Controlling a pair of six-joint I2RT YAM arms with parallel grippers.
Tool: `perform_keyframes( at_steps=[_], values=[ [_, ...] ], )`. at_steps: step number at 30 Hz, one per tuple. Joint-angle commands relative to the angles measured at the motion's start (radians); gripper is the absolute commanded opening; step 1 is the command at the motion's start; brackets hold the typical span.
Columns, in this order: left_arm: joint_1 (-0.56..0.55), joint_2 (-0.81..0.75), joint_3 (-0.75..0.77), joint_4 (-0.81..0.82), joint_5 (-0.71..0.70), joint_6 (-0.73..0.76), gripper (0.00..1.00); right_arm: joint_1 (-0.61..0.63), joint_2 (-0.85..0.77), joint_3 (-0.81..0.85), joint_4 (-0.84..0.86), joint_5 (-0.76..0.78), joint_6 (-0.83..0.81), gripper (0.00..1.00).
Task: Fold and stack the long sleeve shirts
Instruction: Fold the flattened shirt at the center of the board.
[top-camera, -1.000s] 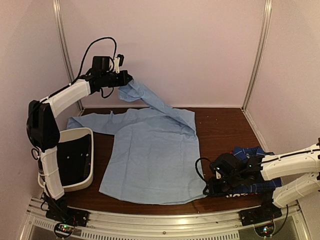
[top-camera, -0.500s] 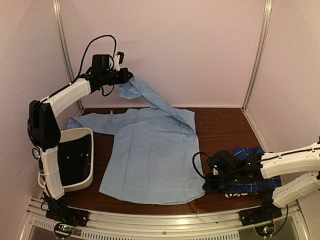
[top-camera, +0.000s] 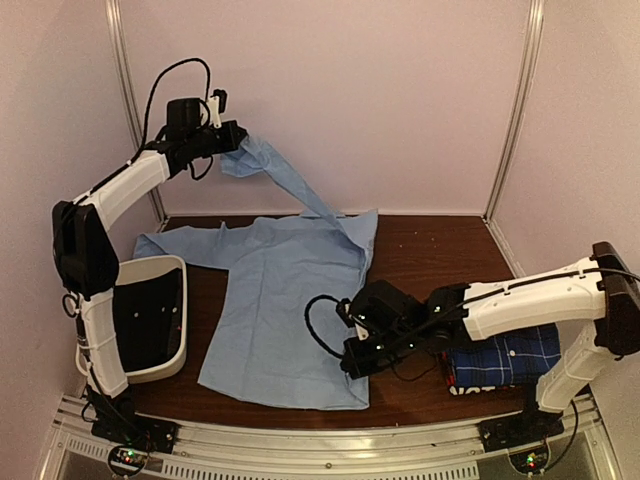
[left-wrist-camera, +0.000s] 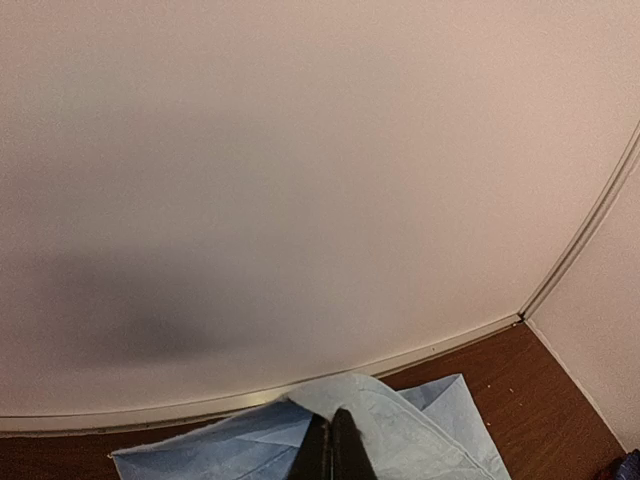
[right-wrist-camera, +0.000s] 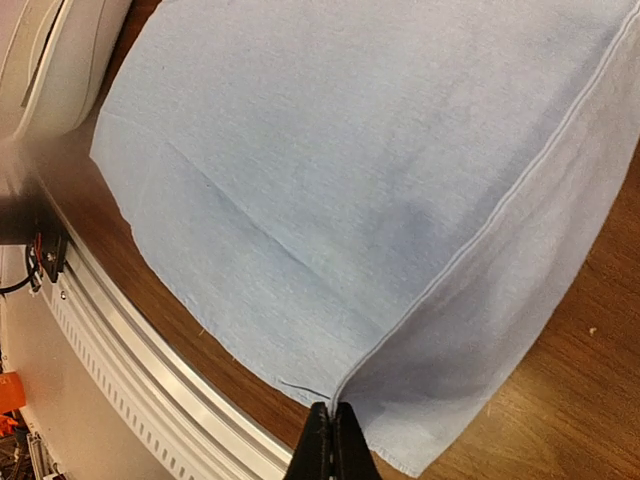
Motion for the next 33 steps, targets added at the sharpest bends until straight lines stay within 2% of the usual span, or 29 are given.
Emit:
perform_keyframes(
  at_steps=[1, 10, 20, 24, 29, 33],
  values=[
    [0.032, -0.006, -0.018, 0.064, -0.039, 0.029, 0.0, 0.008, 0.105, 0.095, 0.017, -0.102, -0.097, 0.0],
    [0.058, -0.035, -0.086, 0.065, -0.092, 0.056, 0.0, -0.005, 0.233, 0.143, 0.073, -0.188, -0.113, 0.0],
    [0.058, -0.054, -0.095, 0.078, -0.096, 0.061, 0.0, -0.031, 0.24, 0.116, 0.124, -0.236, -0.104, 0.01],
    [0.058, -0.06, -0.105, 0.081, -0.06, 0.068, 0.0, -0.031, 0.233, 0.117, 0.124, -0.253, -0.119, 0.17],
    [0.058, -0.098, -0.166, 0.094, 0.012, 0.073, 0.0, -0.096, 0.162, 0.138, 0.062, -0.204, -0.173, 0.46],
    [0.056, -0.152, -0.253, 0.125, 0.083, 0.073, 0.0, -0.245, 0.095, 0.143, 0.056, -0.187, -0.222, 0.55]
  ],
)
